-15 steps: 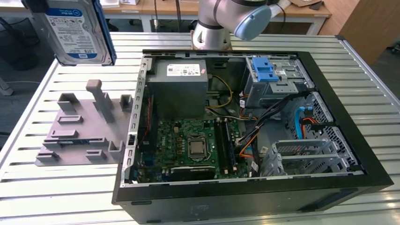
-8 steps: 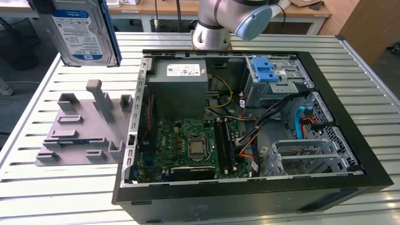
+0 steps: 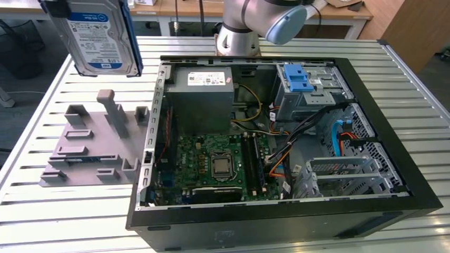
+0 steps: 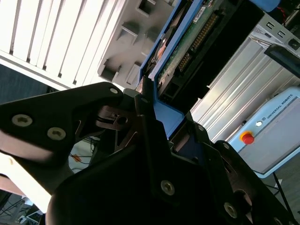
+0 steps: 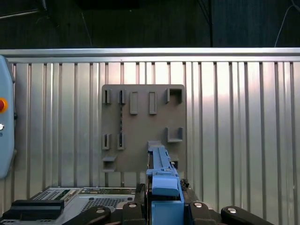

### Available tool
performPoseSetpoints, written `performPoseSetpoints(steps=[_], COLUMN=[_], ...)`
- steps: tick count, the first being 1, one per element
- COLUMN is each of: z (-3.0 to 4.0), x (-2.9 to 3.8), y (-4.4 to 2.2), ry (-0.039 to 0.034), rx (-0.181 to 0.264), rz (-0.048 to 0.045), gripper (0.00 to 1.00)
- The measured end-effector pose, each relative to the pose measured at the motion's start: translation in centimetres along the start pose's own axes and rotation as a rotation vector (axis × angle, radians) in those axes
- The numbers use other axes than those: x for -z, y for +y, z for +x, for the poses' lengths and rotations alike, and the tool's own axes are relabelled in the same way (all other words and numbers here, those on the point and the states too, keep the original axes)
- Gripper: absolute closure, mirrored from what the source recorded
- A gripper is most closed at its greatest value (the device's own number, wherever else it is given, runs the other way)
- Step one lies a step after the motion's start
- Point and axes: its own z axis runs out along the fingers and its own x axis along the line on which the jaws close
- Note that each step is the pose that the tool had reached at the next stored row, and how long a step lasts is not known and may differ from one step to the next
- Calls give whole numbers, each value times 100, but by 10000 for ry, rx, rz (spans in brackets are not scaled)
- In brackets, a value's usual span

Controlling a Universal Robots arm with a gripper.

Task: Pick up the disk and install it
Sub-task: 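Pick up the disk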

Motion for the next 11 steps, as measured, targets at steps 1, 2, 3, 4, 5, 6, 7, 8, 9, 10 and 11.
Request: performPoseSetpoints(steps=[1,2,3,4,5,6,7,8,9,10,11], z=[4,9,12,13,15,17,18,19,19,19,19], x=[0,0,1,1,2,1,2,2,2,2,2], y=[-11,-23,-34,-45,-54,-64,-72,-79,-85,-88,-88], ry=[0,0,0,1,1,1,0,1,0,0,0], rx=[0,0,0,0,-1,0,-1,-1,0,0,-2], rz=[-4,-6,-10,-14,-17,-19,-21,-23,-24,-24,-24], gripper=[64,64,64,64,64,64,64,64,64,64,64])
